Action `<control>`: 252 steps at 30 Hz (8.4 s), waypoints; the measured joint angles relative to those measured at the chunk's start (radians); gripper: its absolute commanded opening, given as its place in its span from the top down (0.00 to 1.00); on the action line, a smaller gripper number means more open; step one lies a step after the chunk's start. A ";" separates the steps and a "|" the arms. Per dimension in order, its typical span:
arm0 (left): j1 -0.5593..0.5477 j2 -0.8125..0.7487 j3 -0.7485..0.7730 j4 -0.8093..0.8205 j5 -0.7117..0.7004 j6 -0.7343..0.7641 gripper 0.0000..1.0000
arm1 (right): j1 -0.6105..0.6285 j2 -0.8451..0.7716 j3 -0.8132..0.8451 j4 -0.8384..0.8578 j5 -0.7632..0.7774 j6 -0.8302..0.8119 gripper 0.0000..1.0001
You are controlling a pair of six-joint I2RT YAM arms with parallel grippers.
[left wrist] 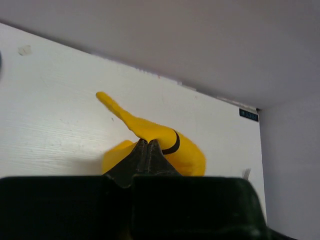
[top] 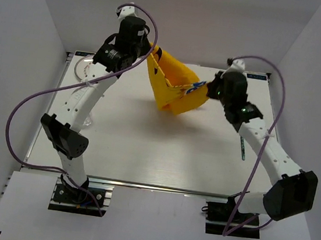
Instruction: Set the dinner table for one person
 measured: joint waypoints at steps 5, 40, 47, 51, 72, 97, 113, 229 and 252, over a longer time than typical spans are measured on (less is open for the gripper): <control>0.027 -0.077 -0.034 0.058 -0.067 0.059 1.00 | -0.018 0.020 0.340 -0.100 0.128 -0.151 1.00; 0.002 -0.517 -1.157 0.298 0.328 -0.086 0.17 | -0.015 0.010 -0.230 -0.220 -0.095 0.062 0.11; 0.002 -0.187 -1.011 0.167 0.303 -0.116 0.16 | -0.002 0.301 -0.023 -0.285 -0.042 0.091 0.11; 0.002 -0.080 -0.948 0.114 0.292 -0.122 0.16 | 0.001 0.500 0.189 -0.364 0.002 0.091 0.11; 0.005 0.145 -0.760 0.016 0.210 -0.122 0.16 | -0.107 0.553 0.188 -0.414 0.076 0.135 0.11; -0.059 -0.144 -1.161 0.142 0.177 -0.174 0.13 | 0.070 0.188 -0.267 -0.311 0.020 0.185 0.11; -0.050 0.056 -0.912 0.106 0.172 -0.146 0.14 | -0.019 0.328 -0.127 -0.320 0.068 0.164 0.11; 0.786 0.623 -0.122 0.252 0.389 -0.105 1.00 | -0.128 -0.496 -0.440 -0.187 -0.684 0.056 0.11; 0.777 0.249 -0.536 0.637 0.667 -0.230 1.00 | -0.128 -0.620 -0.434 -0.278 -0.642 0.064 0.11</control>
